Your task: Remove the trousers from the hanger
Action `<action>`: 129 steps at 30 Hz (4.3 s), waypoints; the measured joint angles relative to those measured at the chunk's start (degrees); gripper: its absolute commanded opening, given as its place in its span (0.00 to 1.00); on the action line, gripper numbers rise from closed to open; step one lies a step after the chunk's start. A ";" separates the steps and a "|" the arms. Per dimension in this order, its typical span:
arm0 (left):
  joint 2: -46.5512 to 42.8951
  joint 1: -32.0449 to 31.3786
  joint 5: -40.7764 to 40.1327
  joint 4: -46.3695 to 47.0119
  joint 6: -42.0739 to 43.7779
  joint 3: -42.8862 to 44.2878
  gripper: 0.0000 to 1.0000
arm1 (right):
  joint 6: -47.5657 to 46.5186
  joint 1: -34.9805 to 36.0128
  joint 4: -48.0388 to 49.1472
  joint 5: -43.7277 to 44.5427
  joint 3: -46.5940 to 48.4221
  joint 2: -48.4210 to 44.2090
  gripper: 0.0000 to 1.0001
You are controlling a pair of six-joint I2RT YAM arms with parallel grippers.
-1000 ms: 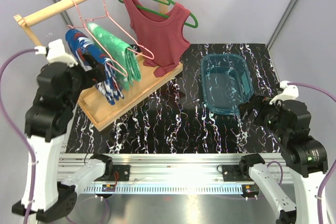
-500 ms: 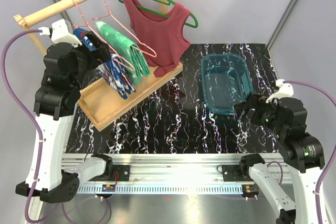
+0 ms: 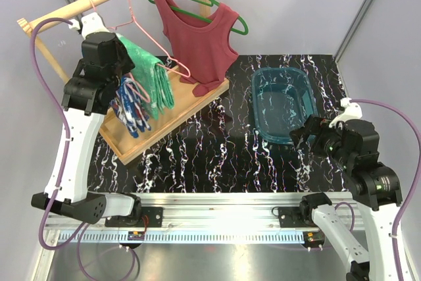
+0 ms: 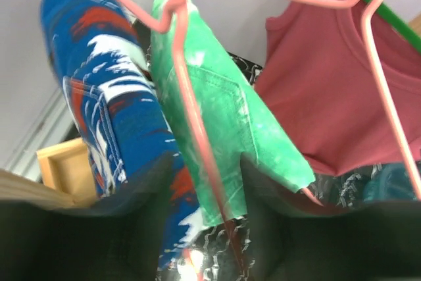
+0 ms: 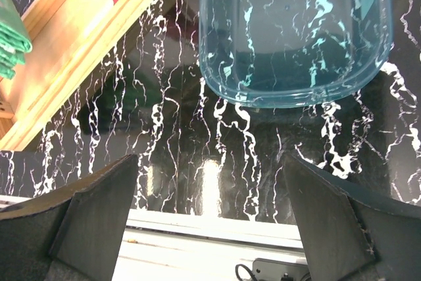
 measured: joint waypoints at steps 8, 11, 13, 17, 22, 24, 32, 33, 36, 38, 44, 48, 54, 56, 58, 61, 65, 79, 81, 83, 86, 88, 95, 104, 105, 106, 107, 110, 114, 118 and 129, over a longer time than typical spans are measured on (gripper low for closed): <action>-0.24 -1.92 -5.07 -2.27 0.37 0.76 0.28 | 0.85 0.00 0.55 -1.55 -0.81 1.40 1.00; -0.24 -2.25 -5.62 -3.17 0.13 0.76 0.18 | 1.07 0.00 1.11 -2.40 -1.01 1.62 0.99; -0.24 -2.29 -5.88 -3.63 0.04 0.79 0.14 | 1.25 0.00 1.33 -2.78 -1.07 1.68 1.00; -0.22 -2.36 -6.03 -4.55 -0.44 0.79 0.03 | 1.40 0.00 1.33 -2.82 -1.27 1.66 0.99; -0.04 -2.82 -6.01 -6.71 -1.01 2.60 0.00 | 1.46 0.00 1.33 -2.82 -1.33 1.57 0.99; 0.24 -3.02 -5.95 -8.66 -1.03 4.17 0.00 | 1.46 0.00 1.33 -2.82 -1.33 1.55 1.00; 3.34 -3.26 -4.09 -14.82 1.07 14.49 0.00 | 1.68 0.00 1.79 -3.34 -1.40 1.55 0.99; 4.20 -3.30 -3.93 -15.39 1.49 16.52 0.00 | 1.73 0.00 1.97 -3.63 -1.46 1.55 1.00; 5.38 -3.89 -3.76 -16.55 2.36 19.85 0.00 | 1.77 0.00 2.51 -3.91 -1.60 1.55 0.99; 5.46 -4.31 -3.87 -16.61 2.95 20.28 0.00 | 1.77 0.00 2.75 -4.02 -1.70 1.55 1.00; 5.14 -5.55 -4.55 -15.19 4.52 20.28 0.00 | 1.77 0.00 3.04 -4.26 -1.88 1.64 0.99; 4.20 -6.14 -4.70 -13.49 5.38 20.24 0.00 | 1.73 0.00 4.33 -4.92 -1.86 2.36 0.99; 2.58 -7.19 -4.92 -11.06 6.38 20.04 0.00 | 1.64 0.00 8.74 -7.61 -1.77 5.77 1.00; 2.08 -7.50 -4.92 -10.69 6.51 19.98 0.00 | 1.40 0.00 10.93 -9.11 -1.64 6.95 0.99; 1.11 -7.89 -4.92 -10.51 6.51 19.41 0.00 | 1.20 0.04 12.48 -10.64 -0.61 8.63 0.99; -1.79 -8.79 -4.87 -10.32 6.34 16.98 0.00 | 0.68 0.04 14.64 -11.93 2.19 11.78 1.00; -7.89 -9.16 -4.15 -10.54 5.46 12.31 0.00 | -0.57 0.04 16.48 -13.33 5.79 16.11 0.99; -30.97 -9.33 12.79 -20.33 -1.60 -7.02 0.00 | -5.66 2.49 16.81 -21.57 8.24 19.34 1.00; -33.68 -9.35 17.00 -22.77 -1.77 -9.62 0.00 | -6.25 2.78 16.79 -21.86 8.24 19.04 0.99; -35.95 -9.35 22.10 -24.63 -1.46 -11.45 0.00 | -6.80 2.99 16.76 -21.86 8.24 18.88 0.99; -38.91 -9.33 29.40 -25.16 -0.83 -14.82 0.00 | -7.58 3.61 16.76 -21.90 8.24 18.84 1.00; -40.09 -9.35 33.38 -24.81 -0.48 -16.85 0.00 | -8.15 4.28 16.76 -21.86 8.20 18.78 0.99; -39.34 -9.44 46.62 -18.12 -1.31 -22.16 0.00 | -9.97 8.44 16.31 -19.12 7.87 17.79 0.98; -31.12 -9.53 47.08 1.97 -12.17 -24.44 0.00 | -9.46 9.27 15.28 -17.53 7.76 11.28 0.99; -30.01 -9.62 46.97 4.42 -13.66 -24.44 0.00 | -9.40 9.38 14.97 -17.79 7.87 10.93 0.99; -28.65 -9.81 46.86 6.73 -14.93 -24.44 0.00 | -9.31 9.62 14.93 -17.92 8.02 10.80 0.99; -27.67 -10.14 46.69 8.46 -15.74 -24.33 0.00 | -9.31 10.01 14.93 -18.01 8.24 10.91 1.00; -23.10 -13.07 44.70 12.46 -17.66 -22.77 0.00 | -9.42 11.96 14.71 -17.07 8.90 12.07 0.99; -17.59 -21.00 38.14 14.27 -18.18 -19.54 0.00 | -9.88 19.15 14.08 -10.05 10.95 15.74 0.99; -13.86 -31.56 27.08 15.89 -17.88 -17.86 0.00 | -10.05 30.42 15.30 3.30 11.74 19.61 0.99; -6.21 -48.46 2.38 23.54 -17.68 -15.78 0.00 | -14.99 49.90 33.92 26.10 -3.85 16.11 0.99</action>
